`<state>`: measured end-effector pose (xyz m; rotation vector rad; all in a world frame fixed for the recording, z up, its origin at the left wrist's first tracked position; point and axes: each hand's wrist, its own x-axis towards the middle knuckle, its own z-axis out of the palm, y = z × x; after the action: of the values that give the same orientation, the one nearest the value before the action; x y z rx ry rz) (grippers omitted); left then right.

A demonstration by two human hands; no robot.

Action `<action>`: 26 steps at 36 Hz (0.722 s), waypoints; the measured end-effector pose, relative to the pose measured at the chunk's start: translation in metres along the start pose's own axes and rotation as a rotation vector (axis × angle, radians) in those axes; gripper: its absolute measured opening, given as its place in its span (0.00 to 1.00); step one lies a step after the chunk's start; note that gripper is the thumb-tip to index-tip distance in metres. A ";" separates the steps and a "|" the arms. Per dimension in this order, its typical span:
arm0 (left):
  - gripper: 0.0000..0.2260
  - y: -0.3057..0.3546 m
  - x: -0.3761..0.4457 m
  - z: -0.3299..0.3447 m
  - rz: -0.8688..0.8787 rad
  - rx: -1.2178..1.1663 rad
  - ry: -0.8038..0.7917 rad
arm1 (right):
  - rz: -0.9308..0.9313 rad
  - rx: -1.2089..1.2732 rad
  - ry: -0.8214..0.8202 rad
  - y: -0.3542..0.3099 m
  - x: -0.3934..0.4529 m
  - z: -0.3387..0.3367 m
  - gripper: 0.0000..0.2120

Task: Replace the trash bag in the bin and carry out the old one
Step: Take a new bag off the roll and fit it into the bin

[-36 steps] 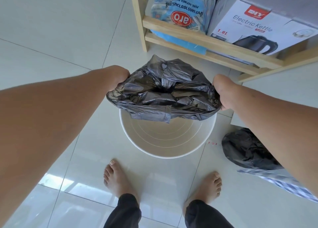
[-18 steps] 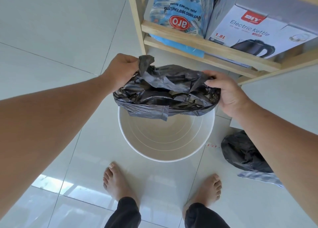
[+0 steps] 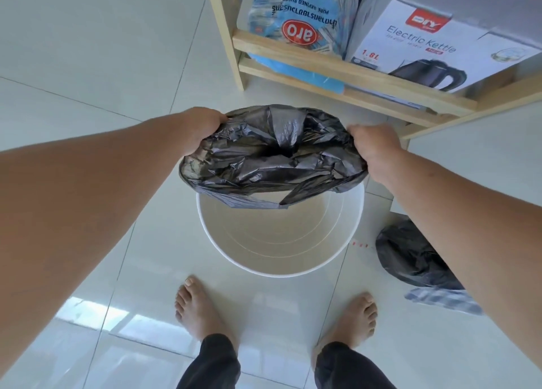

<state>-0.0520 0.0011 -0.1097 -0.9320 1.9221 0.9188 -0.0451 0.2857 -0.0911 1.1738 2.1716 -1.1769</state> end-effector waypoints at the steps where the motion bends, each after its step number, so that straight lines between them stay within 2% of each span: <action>1: 0.17 -0.027 0.011 0.013 -0.112 0.086 0.104 | 0.006 -0.032 -0.013 0.001 0.000 -0.001 0.15; 2: 0.22 -0.077 0.012 0.022 -0.244 -0.054 0.127 | 0.003 -0.080 -0.034 0.002 -0.003 -0.003 0.19; 3: 0.28 -0.142 0.004 0.045 -0.300 -0.296 0.111 | -0.009 -0.124 -0.063 0.004 -0.007 -0.006 0.22; 5: 0.40 -0.304 0.008 0.119 -0.218 -0.442 0.208 | -0.007 -0.146 -0.133 0.011 -0.015 -0.015 0.25; 6: 0.42 -0.327 0.008 0.127 -0.184 -0.503 0.177 | 0.002 -0.132 -0.174 0.012 -0.018 -0.020 0.25; 7: 0.40 -0.314 -0.005 0.109 -0.111 -0.535 0.148 | 0.023 -0.111 -0.215 0.020 -0.025 -0.028 0.24; 8: 0.35 -0.259 -0.011 0.068 -0.027 -0.559 0.044 | 0.037 -0.083 -0.259 0.024 -0.029 -0.034 0.22; 9: 0.27 -0.183 -0.026 0.021 -0.027 -0.517 -0.058 | 0.059 -0.049 -0.306 0.032 -0.032 -0.041 0.20; 10: 0.21 -0.127 -0.037 -0.006 0.008 -0.405 -0.040 | 0.085 -0.004 -0.343 0.040 -0.036 -0.046 0.18; 12: 0.16 -0.081 -0.065 -0.040 0.207 -0.480 -0.368 | 0.129 0.081 -0.384 0.055 -0.044 -0.055 0.13; 13: 0.16 -0.082 -0.081 -0.047 0.219 -0.390 -0.417 | 0.135 0.101 -0.397 0.061 -0.048 -0.059 0.13; 14: 0.17 -0.092 -0.087 -0.048 0.188 -0.319 -0.400 | 0.137 0.108 -0.412 0.066 -0.053 -0.060 0.13; 17: 0.17 -0.131 -0.095 -0.028 0.098 -0.361 -0.362 | 0.168 0.116 -0.459 0.079 -0.066 -0.063 0.15; 21: 0.17 -0.148 -0.102 -0.013 0.074 -0.511 -0.349 | 0.195 0.175 -0.489 0.092 -0.079 -0.058 0.15; 26: 0.27 -0.164 -0.109 0.007 0.102 -0.768 -0.351 | 0.172 0.372 -0.562 0.111 -0.086 -0.051 0.20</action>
<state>0.1340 -0.0401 -0.0603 -1.0011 1.3209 1.8136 0.0969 0.3185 -0.0587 0.9822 1.4503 -1.6386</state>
